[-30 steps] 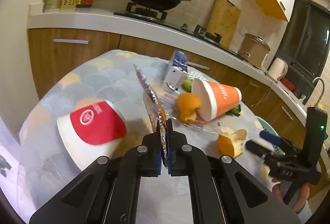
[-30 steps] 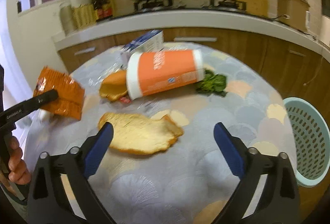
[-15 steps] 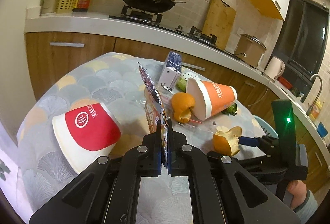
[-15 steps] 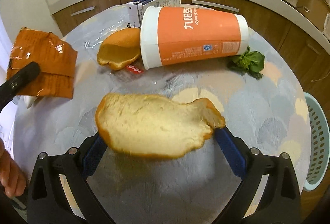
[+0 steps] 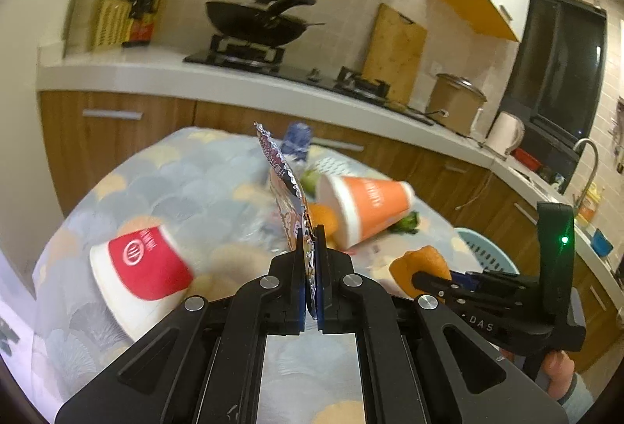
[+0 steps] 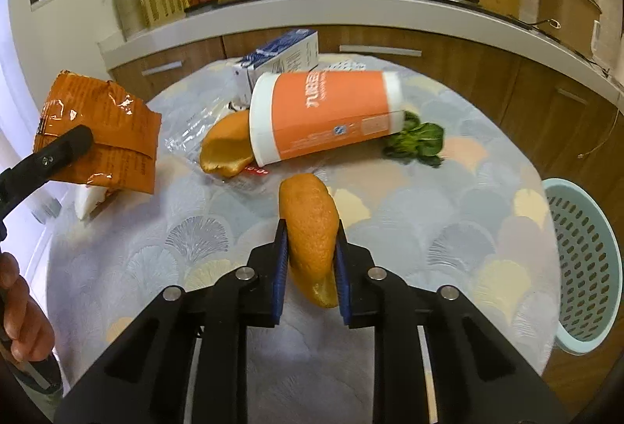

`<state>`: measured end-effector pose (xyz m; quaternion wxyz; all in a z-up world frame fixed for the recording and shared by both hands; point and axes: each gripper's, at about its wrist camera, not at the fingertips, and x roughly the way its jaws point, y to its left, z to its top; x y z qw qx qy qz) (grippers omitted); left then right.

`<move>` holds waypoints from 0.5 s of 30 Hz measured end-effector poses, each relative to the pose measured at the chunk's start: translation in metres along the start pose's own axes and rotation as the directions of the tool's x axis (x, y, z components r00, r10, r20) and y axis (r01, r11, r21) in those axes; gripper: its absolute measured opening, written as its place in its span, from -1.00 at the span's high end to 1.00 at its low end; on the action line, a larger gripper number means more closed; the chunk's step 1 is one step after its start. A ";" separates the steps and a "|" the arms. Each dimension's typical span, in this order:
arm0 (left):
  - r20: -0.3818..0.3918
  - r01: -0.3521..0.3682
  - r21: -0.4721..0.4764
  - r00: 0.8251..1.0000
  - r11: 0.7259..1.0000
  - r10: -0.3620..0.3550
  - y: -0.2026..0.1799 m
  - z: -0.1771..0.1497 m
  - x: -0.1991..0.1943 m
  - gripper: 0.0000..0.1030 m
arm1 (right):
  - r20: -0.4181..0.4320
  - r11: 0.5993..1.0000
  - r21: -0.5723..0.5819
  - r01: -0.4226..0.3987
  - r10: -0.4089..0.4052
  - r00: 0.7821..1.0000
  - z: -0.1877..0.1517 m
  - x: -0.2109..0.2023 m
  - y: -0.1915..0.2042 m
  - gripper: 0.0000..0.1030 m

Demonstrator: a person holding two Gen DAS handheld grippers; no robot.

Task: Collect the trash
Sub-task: 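Grasp the silver foil wrapper with the left gripper while the right gripper grasps the bread crust, then carry both items over the blue basket and open both grippers to drop them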

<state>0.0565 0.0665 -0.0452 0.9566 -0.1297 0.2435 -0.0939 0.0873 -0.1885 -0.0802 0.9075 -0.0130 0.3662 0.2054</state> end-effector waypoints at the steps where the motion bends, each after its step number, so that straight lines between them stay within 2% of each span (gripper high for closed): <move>1: 0.003 0.012 0.003 1.000 1.000 -0.012 -0.004 0.001 -0.001 0.98 | 0.018 1.000 0.003 0.006 -0.006 1.000 0.001 -0.008 -0.004 0.64; 9: 0.018 0.121 0.071 0.992 0.990 -0.122 -0.058 0.014 -0.001 0.98 | 0.118 0.996 0.043 0.073 -0.078 0.990 0.011 -0.055 -0.041 0.64; 15: -0.025 0.208 0.143 0.978 0.968 -0.207 -0.118 0.019 0.028 0.98 | 0.153 0.983 0.098 0.154 -0.168 0.974 0.010 -0.085 -0.092 0.64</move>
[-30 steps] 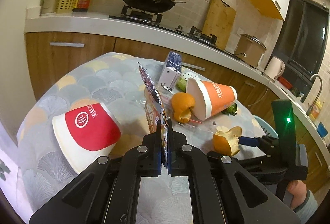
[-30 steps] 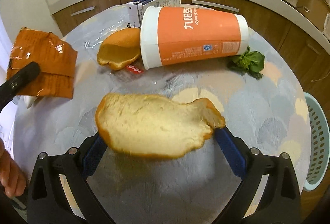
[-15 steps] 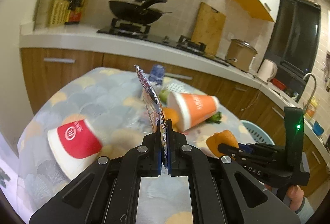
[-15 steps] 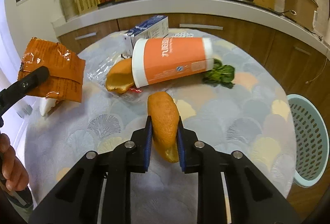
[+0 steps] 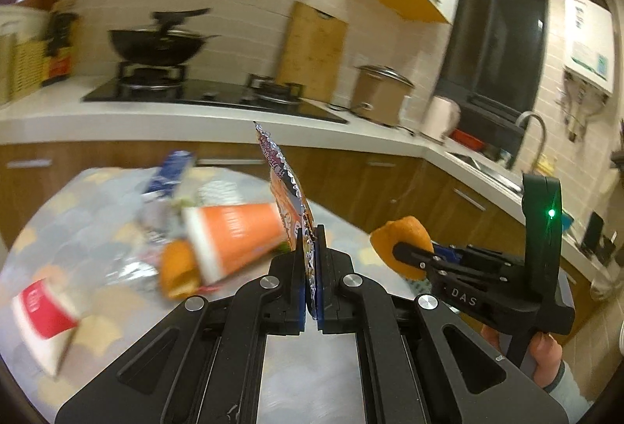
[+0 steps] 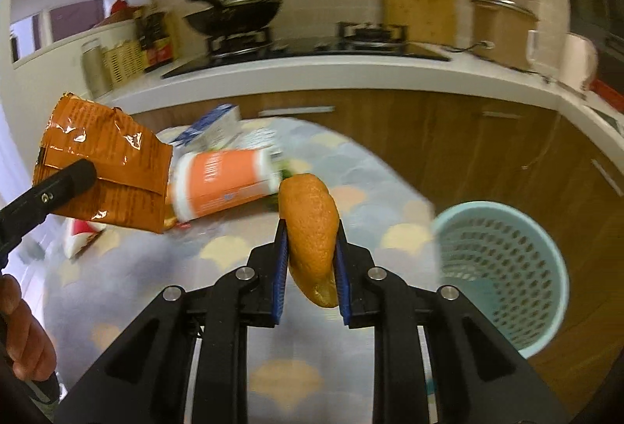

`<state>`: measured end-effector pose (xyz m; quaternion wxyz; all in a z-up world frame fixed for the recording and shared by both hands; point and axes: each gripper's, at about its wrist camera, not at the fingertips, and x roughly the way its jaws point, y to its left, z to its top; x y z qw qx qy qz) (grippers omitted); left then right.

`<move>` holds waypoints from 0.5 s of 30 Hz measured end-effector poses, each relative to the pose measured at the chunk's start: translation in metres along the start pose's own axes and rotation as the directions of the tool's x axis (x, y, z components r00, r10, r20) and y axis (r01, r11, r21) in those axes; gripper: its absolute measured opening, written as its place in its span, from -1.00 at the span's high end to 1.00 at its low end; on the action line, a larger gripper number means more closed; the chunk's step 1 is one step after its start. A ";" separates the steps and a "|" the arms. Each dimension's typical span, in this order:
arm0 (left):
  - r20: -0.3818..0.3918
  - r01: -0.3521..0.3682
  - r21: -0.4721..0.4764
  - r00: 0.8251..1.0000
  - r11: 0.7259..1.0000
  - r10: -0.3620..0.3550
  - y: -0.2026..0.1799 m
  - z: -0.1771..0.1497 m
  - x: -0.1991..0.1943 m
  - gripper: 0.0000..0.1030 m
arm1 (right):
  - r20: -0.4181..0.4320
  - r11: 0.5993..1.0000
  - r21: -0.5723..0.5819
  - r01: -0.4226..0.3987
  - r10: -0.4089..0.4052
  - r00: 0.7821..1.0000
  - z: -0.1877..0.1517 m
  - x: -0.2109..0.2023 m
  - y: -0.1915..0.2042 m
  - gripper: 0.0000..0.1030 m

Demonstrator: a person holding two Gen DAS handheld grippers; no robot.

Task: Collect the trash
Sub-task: 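Carry both items over the blue basket and open both grippers to drop them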

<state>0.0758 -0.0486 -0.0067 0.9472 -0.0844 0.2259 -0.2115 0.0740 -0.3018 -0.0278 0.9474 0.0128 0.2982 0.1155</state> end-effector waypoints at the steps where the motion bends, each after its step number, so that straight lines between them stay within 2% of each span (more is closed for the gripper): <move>1: -0.006 0.013 0.012 1.000 1.000 -0.013 -0.007 0.001 0.007 0.98 | 0.004 1.000 0.008 0.017 -0.017 1.000 0.001 -0.003 -0.011 0.64; 8: -0.091 0.117 0.088 0.990 0.989 -0.109 -0.066 0.006 0.071 0.98 | -0.012 0.987 0.095 0.129 -0.128 0.992 -0.008 -0.008 -0.089 0.64; 15: -0.212 0.212 0.128 0.960 0.969 -0.182 -0.117 -0.004 0.143 0.98 | -0.078 0.960 0.204 0.193 -0.181 0.980 -0.029 0.002 -0.160 0.64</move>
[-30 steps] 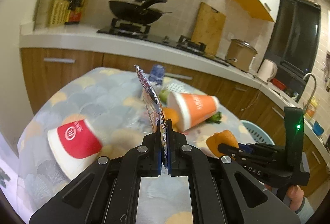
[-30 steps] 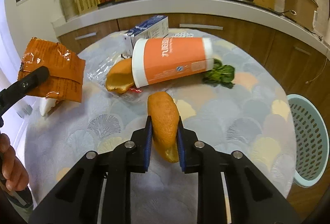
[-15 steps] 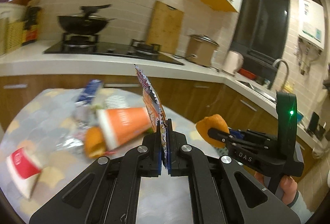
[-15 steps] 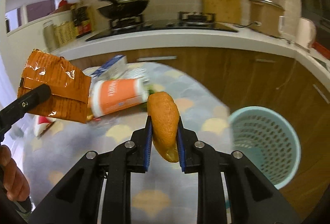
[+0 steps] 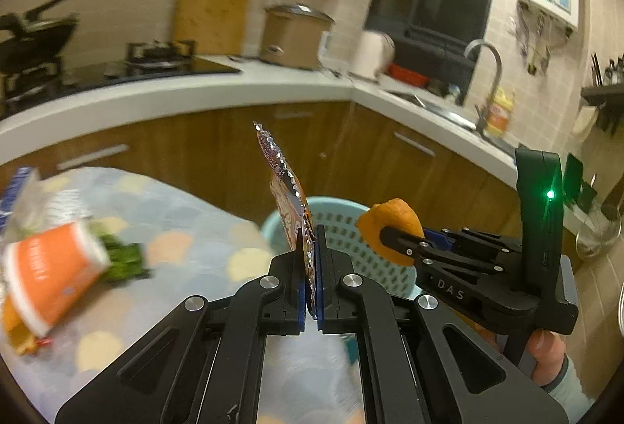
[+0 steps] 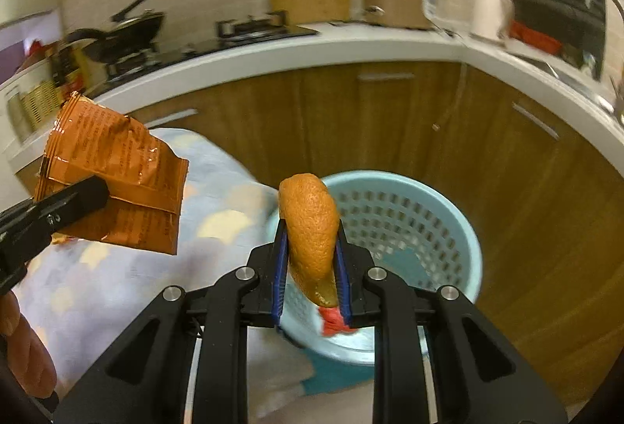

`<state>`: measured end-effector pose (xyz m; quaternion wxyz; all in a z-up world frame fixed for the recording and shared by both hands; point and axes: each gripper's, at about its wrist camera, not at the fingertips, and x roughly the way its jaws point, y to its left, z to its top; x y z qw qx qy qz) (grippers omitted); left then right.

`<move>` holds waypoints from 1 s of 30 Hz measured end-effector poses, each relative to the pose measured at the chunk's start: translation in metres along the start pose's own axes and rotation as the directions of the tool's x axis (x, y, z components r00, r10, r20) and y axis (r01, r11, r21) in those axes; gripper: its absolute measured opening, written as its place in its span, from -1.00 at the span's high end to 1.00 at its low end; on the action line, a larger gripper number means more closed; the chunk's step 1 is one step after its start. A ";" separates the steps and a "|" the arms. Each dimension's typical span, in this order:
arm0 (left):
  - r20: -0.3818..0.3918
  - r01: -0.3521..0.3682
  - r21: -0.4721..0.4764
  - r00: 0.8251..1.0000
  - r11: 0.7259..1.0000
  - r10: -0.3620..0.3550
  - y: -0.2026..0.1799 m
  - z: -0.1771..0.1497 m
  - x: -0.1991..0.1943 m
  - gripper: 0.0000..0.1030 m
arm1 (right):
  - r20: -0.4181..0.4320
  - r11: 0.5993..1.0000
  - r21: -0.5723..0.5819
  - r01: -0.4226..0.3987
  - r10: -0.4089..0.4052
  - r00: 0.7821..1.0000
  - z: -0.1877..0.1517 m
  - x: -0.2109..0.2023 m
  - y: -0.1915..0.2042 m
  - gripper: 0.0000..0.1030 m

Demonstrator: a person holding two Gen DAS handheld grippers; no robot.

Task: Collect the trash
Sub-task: 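Carry both items over the blue basket and open both grippers to drop them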

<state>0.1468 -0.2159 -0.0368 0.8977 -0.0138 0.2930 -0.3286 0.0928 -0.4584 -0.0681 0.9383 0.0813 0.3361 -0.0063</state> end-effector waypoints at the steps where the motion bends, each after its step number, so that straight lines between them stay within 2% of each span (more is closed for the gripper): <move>1: -0.017 0.013 0.003 1.000 1.000 -0.013 -0.005 0.000 0.011 0.98 | -0.010 1.000 0.013 0.003 -0.002 1.000 -0.001 0.004 -0.007 0.64; 6: -0.111 0.062 -0.010 0.992 0.998 -0.063 -0.021 -0.002 0.065 0.98 | -0.088 0.997 0.081 0.020 -0.013 0.996 -0.011 0.030 -0.038 0.61; 11: -0.172 0.065 -0.008 0.983 0.998 -0.066 -0.029 -0.007 0.097 0.92 | -0.154 0.990 0.139 0.031 -0.009 0.988 -0.023 0.053 -0.061 0.54; 13: -0.189 0.052 -0.014 0.981 0.999 -0.054 -0.028 -0.009 0.105 0.61 | -0.171 0.986 0.163 0.026 0.002 0.985 -0.025 0.057 -0.065 0.45; 14: -0.185 0.048 -0.014 0.981 0.999 -0.050 -0.028 -0.009 0.104 0.41 | -0.178 0.984 0.179 0.021 0.012 0.984 -0.026 0.059 -0.068 0.33; 16: -0.179 0.029 0.002 0.983 1.000 -0.028 -0.029 -0.010 0.103 0.34 | -0.171 0.979 0.204 0.026 0.009 0.985 -0.027 0.059 -0.074 0.17; 20: -0.170 0.011 0.021 0.985 1.000 -0.007 -0.029 -0.009 0.097 0.17 | -0.156 0.978 0.209 0.028 0.005 0.988 -0.024 0.054 -0.073 0.16; 26: -0.140 0.004 0.004 0.990 1.000 -0.004 -0.022 -0.007 0.078 0.15 | -0.125 0.984 0.180 0.005 0.018 0.992 -0.019 0.040 -0.061 0.16; 30: -0.096 -0.019 -0.019 0.995 1.000 0.018 -0.013 -0.008 0.051 0.15 | -0.096 0.989 0.145 -0.032 0.046 0.994 -0.012 0.028 -0.040 0.16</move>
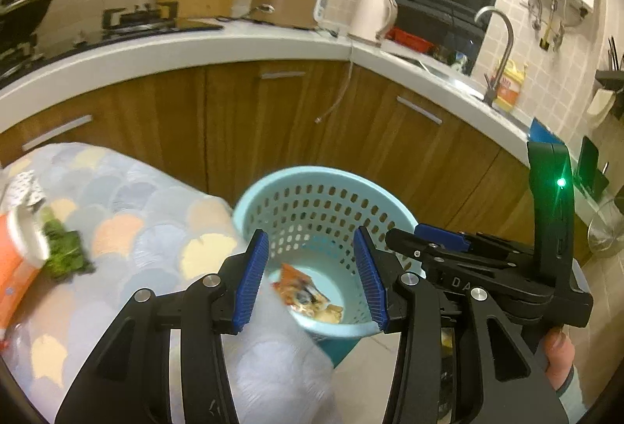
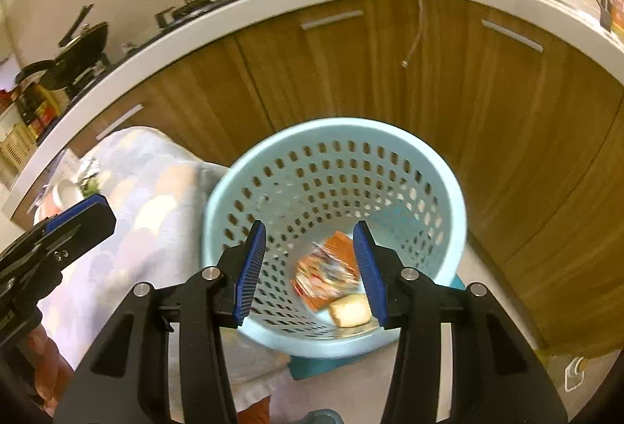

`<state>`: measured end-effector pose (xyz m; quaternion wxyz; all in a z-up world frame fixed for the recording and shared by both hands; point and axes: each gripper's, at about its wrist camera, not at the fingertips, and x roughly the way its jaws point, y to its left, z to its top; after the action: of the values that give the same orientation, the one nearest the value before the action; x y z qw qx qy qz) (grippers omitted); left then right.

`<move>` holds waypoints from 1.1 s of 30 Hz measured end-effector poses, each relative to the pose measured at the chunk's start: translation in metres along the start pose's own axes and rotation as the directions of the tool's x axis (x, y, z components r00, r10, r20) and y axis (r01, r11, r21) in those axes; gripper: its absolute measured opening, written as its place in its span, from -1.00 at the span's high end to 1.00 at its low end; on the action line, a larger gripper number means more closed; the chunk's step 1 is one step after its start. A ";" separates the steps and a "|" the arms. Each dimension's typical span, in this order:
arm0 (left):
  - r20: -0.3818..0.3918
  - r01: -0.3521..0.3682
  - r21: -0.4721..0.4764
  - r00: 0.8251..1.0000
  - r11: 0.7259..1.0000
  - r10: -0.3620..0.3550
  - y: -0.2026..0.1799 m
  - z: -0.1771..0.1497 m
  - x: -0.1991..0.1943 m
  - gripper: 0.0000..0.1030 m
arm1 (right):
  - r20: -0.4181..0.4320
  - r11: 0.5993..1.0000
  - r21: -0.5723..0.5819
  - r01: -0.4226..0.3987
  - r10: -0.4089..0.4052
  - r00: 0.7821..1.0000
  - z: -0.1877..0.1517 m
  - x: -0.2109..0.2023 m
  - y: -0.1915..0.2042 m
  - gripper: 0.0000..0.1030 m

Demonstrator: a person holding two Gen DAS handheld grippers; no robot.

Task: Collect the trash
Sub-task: 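Carry both items over the blue basket and open both grippers to drop them, then grasp the red-and-white paper cup with the left gripper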

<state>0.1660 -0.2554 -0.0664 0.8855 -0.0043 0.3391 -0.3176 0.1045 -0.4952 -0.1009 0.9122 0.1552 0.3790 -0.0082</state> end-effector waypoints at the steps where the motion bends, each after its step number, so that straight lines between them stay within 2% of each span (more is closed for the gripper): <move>1: 0.011 -0.004 -0.006 1.000 1.000 0.004 0.002 0.000 -0.007 0.15 | 0.006 1.000 -0.011 -0.012 0.012 1.000 0.000 -0.003 0.007 0.16; 8: 0.108 -0.068 -0.081 0.991 0.994 0.076 0.036 -0.011 -0.078 0.15 | 0.045 0.989 -0.104 -0.102 0.107 0.993 -0.002 -0.025 0.070 0.16; 15: 0.170 -0.192 -0.197 0.959 0.962 0.226 0.093 -0.033 -0.158 0.07 | 0.029 0.956 -0.209 -0.208 0.219 0.975 -0.019 -0.025 0.157 0.16; 20: 0.178 -0.296 -0.295 0.917 0.908 0.357 0.139 -0.058 -0.210 0.04 | -0.014 0.924 -0.263 -0.279 0.285 0.958 -0.041 -0.009 0.213 0.16; 22: 0.167 -0.337 -0.337 0.898 0.879 0.408 0.159 -0.069 -0.230 0.04 | -0.029 0.914 -0.277 -0.295 0.299 0.954 -0.049 -0.004 0.228 0.15; 26: 0.147 -0.401 -0.420 0.855 0.814 0.497 0.194 -0.094 -0.266 0.04 | -0.069 0.897 -0.302 -0.324 0.318 0.946 -0.064 0.008 0.259 0.15; 30: 0.107 -0.457 -0.491 0.813 0.742 0.572 0.225 -0.121 -0.297 -0.05 | -0.089 0.889 -0.316 -0.333 0.321 0.943 -0.072 0.019 0.275 0.09; 33: 0.062 -0.471 -0.529 0.808 0.706 0.585 0.246 -0.140 -0.307 -0.19 | -0.101 0.893 -0.329 -0.309 0.292 0.951 -0.079 0.027 0.281 0.04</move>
<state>0.0444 0.1435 -0.0450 0.9405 -0.1660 0.2921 0.0501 0.1064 -0.2026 -0.0941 0.9058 0.0518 0.3686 0.2022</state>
